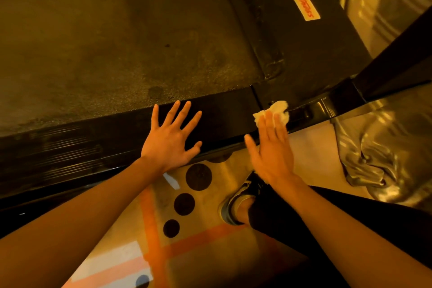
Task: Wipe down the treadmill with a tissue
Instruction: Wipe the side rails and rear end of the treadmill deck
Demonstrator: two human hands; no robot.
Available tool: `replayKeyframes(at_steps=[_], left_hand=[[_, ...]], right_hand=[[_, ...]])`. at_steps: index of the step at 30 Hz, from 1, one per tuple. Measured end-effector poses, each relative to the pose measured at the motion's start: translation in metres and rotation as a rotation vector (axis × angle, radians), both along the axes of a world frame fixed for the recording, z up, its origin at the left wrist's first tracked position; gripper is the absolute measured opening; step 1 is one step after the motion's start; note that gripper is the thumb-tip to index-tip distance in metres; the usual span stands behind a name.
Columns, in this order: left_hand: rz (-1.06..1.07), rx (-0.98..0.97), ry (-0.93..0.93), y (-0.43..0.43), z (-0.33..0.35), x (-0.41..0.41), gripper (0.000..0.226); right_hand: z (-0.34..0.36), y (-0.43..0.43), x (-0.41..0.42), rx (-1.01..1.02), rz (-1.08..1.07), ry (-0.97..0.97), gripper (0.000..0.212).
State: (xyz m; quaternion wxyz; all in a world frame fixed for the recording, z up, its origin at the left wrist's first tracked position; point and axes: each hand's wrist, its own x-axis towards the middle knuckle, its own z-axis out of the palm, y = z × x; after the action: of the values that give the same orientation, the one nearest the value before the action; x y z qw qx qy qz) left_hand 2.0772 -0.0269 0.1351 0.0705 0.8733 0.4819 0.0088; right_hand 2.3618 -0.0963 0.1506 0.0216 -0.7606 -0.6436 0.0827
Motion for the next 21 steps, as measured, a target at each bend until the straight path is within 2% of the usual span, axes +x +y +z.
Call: replayKeyframes(at_steps=[3, 5, 9, 12, 16, 19, 21], left_hand=[[-0.002, -0.002, -0.007, 0.000, 0.001, 0.000, 0.080], [0.000, -0.001, -0.010, 0.000, 0.001, 0.000, 0.080], [-0.001, 0.002, -0.013, -0.001, 0.002, 0.000, 0.079], [0.002, -0.007, -0.002, -0.001, 0.002, 0.000, 0.079], [0.005, -0.010, -0.005, 0.000, 0.002, 0.000, 0.080], [0.007, -0.001, -0.008, -0.001, 0.002, 0.001, 0.080], [0.009, -0.001, -0.007, -0.001, 0.001, 0.001, 0.079]], right_hand=[[-0.002, -0.004, 0.010, 0.012, 0.088, -0.039, 0.086], [-0.006, -0.006, 0.016, 0.030, 0.070, -0.029, 0.083], [-0.007, -0.002, 0.018, 0.031, -0.048, -0.055, 0.084], [0.004, 0.010, -0.001, 0.000, -0.198, 0.021, 0.089], [0.007, 0.008, -0.011, -0.026, -0.178, -0.044, 0.088], [0.012, 0.025, -0.013, -0.074, -0.341, 0.004, 0.090], [0.011, 0.028, -0.028, -0.106, -0.343, 0.022, 0.092]])
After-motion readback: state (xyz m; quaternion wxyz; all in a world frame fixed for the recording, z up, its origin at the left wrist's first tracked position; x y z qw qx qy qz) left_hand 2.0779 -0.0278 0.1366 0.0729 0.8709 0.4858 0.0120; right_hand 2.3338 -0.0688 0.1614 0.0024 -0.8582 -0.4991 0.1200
